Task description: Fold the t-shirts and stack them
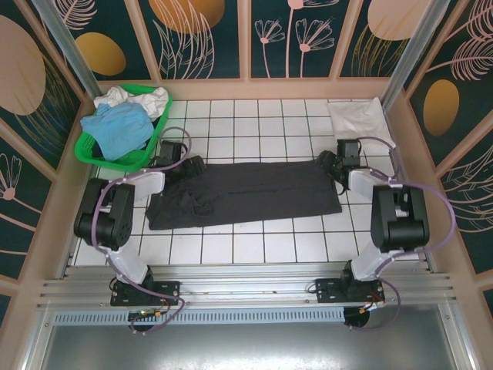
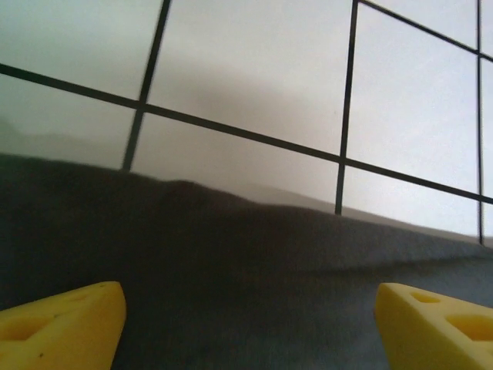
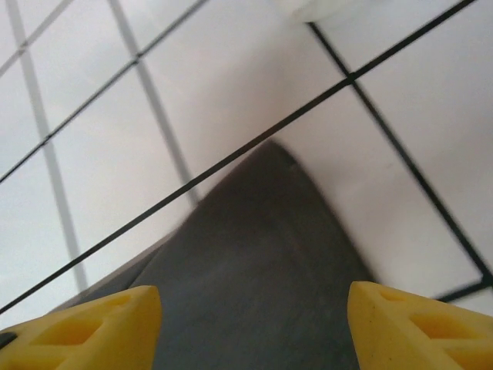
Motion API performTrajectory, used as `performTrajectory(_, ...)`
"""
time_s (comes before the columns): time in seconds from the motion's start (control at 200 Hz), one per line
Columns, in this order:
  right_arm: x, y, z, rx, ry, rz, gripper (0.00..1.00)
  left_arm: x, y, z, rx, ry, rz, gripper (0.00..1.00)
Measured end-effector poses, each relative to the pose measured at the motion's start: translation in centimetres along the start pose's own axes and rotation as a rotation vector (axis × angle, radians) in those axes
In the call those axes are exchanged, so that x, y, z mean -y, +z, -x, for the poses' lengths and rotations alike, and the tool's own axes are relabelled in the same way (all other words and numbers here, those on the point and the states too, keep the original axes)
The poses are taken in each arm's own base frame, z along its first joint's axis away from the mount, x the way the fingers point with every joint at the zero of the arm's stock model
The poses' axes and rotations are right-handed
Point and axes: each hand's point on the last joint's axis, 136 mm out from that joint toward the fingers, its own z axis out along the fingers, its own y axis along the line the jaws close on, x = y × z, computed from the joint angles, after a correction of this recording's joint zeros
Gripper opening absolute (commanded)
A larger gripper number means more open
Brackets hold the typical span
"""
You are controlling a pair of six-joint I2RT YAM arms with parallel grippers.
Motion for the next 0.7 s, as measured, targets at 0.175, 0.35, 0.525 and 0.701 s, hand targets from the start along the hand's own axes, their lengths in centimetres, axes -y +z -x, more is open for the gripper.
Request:
performTrajectory(0.175,-1.3,-2.3,-2.6,-0.004,-0.046,0.055,0.66,0.4,-4.2,-0.2,0.059,0.018,-0.009,0.83)
performTrajectory(0.35,1.4,-0.5,-6.1,-0.105,-0.040,-0.008,0.66,0.8,-5.6,-5.8,-0.020,0.072,-0.007,0.70)
performTrajectory(0.525,1.8,0.2,-6.2,-0.115,-0.020,0.002,0.66,-1.6,-6.9,-11.7,-0.123,0.054,0.034,0.48)
performTrajectory(0.701,2.2,0.5,-5.3,-0.097,0.013,0.016,0.66,-3.4,-8.7,-13.2,-0.107,-0.021,0.055,0.15)
